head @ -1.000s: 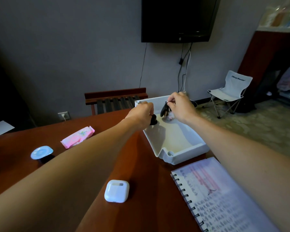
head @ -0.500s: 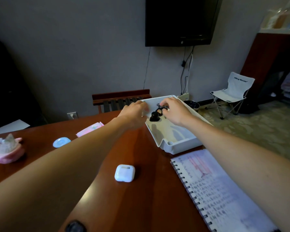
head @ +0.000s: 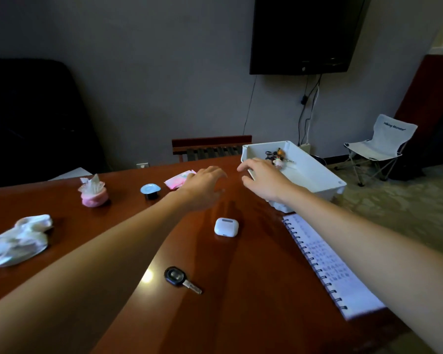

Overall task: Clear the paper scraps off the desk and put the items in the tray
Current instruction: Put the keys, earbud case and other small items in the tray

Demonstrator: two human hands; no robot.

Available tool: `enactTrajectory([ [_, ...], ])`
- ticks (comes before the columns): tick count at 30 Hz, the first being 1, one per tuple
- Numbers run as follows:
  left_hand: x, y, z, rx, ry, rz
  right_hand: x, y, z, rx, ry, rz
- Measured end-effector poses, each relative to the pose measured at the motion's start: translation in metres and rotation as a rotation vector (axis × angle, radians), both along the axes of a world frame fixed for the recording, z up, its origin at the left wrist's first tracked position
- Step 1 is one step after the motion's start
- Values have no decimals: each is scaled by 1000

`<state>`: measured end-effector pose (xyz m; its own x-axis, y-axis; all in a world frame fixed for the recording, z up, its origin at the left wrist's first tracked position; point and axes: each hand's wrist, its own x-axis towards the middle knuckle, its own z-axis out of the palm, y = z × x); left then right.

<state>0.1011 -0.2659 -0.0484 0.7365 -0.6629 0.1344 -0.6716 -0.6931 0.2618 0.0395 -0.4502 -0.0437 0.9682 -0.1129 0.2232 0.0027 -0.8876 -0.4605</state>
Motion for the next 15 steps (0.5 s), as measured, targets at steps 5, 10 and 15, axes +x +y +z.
enactTrajectory([
  [5,-29,45,-5,-10,60,-2,-26,29,-19,9,89,51],
  [10,-56,82,-20,40,137,-23,-49,47,-39,23,203,121],
  [15,-78,110,-22,46,186,-72,-64,60,-47,10,230,149],
])
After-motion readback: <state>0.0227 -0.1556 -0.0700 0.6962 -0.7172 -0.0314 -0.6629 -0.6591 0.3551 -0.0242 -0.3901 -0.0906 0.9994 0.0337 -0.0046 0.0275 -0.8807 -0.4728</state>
